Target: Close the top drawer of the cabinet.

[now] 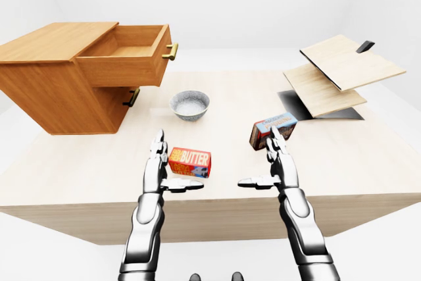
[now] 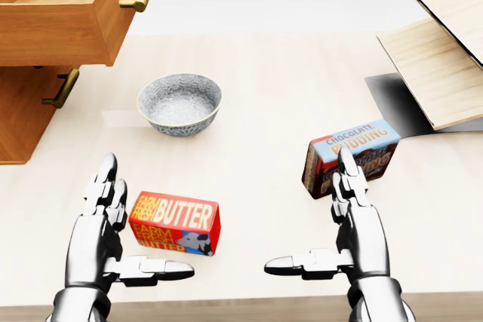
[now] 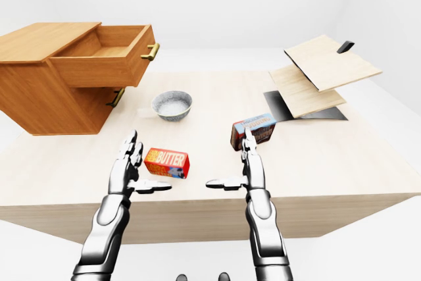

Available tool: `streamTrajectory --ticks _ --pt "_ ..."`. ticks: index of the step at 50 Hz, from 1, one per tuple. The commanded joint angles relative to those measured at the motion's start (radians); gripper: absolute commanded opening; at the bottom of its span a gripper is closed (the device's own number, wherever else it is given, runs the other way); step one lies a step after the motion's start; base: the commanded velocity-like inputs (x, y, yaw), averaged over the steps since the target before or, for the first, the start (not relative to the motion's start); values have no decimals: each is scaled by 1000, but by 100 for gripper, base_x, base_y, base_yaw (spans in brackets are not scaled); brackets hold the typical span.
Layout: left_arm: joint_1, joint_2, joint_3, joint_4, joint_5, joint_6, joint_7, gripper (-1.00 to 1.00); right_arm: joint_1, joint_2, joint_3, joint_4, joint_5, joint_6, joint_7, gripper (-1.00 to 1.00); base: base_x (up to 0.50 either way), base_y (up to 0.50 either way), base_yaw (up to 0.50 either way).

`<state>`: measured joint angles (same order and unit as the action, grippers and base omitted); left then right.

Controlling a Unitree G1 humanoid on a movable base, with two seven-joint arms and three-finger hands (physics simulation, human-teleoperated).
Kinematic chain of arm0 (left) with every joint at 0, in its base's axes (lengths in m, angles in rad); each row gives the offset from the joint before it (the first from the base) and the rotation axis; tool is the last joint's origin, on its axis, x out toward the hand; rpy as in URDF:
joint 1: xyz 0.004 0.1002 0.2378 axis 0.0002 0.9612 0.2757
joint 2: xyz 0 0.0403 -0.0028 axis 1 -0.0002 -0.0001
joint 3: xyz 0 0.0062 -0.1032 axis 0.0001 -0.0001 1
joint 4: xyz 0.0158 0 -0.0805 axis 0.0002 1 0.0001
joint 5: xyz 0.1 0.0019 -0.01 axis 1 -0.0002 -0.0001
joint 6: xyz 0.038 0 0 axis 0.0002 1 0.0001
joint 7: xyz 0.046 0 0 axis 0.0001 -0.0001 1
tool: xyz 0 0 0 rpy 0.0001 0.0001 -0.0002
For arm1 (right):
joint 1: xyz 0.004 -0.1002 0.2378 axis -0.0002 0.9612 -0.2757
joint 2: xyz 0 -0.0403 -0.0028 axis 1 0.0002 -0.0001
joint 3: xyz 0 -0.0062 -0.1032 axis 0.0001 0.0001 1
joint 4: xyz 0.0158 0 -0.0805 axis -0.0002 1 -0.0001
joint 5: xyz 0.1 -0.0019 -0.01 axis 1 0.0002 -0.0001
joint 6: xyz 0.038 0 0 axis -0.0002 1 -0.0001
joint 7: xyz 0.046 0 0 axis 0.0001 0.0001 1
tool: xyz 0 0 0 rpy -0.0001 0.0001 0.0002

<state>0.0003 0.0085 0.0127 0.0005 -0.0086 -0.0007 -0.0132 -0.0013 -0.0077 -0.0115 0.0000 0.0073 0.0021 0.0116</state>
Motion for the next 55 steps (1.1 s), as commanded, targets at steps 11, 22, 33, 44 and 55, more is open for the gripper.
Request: streamTrajectory --ticks 11,22,33,44,55 --pt "10 6 15 -16 -3 7 -21 100 -94 16 19 16 -18 76 -43 100 0 0 0" --pt "-90 30 39 -68 6 88 -25 100 -134 5 11 -149 -13 85 -34 100 0 0 0" --pt "-281 70 70 -60 -5 88 -22 100 -291 -21 -24 -226 21 85 -48 100 0 0 0" --pt "-383 96 80 -64 -22 88 -18 100 -218 -52 -58 -366 54 85 -6 100 0 0 0" --pt "-384 90 72 -113 -21 88 -14 100 -217 -38 -41 -370 49 85 -2 100 0 0 0"
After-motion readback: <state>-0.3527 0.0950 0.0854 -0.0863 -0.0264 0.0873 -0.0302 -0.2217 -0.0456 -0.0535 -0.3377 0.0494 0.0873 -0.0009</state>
